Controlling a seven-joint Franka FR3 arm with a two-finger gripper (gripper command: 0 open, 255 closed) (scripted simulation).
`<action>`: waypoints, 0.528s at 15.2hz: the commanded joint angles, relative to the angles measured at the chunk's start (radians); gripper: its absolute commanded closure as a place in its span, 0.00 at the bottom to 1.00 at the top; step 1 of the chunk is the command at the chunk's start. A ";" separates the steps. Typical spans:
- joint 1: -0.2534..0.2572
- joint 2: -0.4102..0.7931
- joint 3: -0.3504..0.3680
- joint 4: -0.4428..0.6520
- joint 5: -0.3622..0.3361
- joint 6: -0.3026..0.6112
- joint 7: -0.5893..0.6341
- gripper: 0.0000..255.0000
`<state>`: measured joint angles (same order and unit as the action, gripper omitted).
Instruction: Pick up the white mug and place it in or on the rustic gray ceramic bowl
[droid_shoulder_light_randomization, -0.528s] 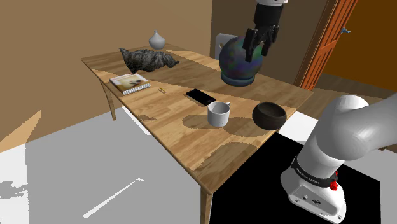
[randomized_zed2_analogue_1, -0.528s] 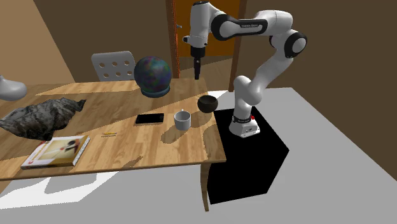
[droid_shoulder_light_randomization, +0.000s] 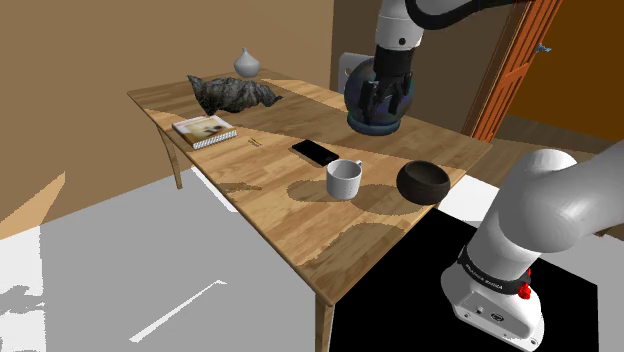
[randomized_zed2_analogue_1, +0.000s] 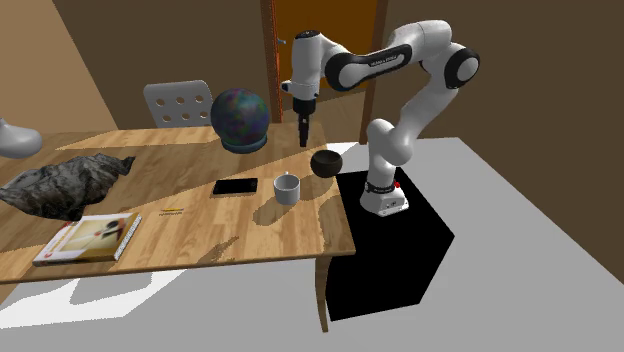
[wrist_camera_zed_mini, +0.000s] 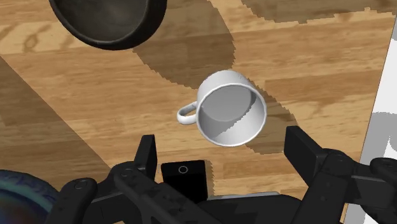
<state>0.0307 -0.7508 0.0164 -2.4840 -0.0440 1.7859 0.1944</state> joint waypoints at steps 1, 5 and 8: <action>0.008 0.044 0.017 -0.029 0.008 0.074 0.019 0.00; 0.024 0.135 0.052 -0.081 0.020 0.216 0.057 0.00; 0.033 0.220 0.079 -0.104 0.024 0.324 0.087 0.00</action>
<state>0.0602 -0.5548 0.0863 -2.5766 -0.0221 2.0723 0.2711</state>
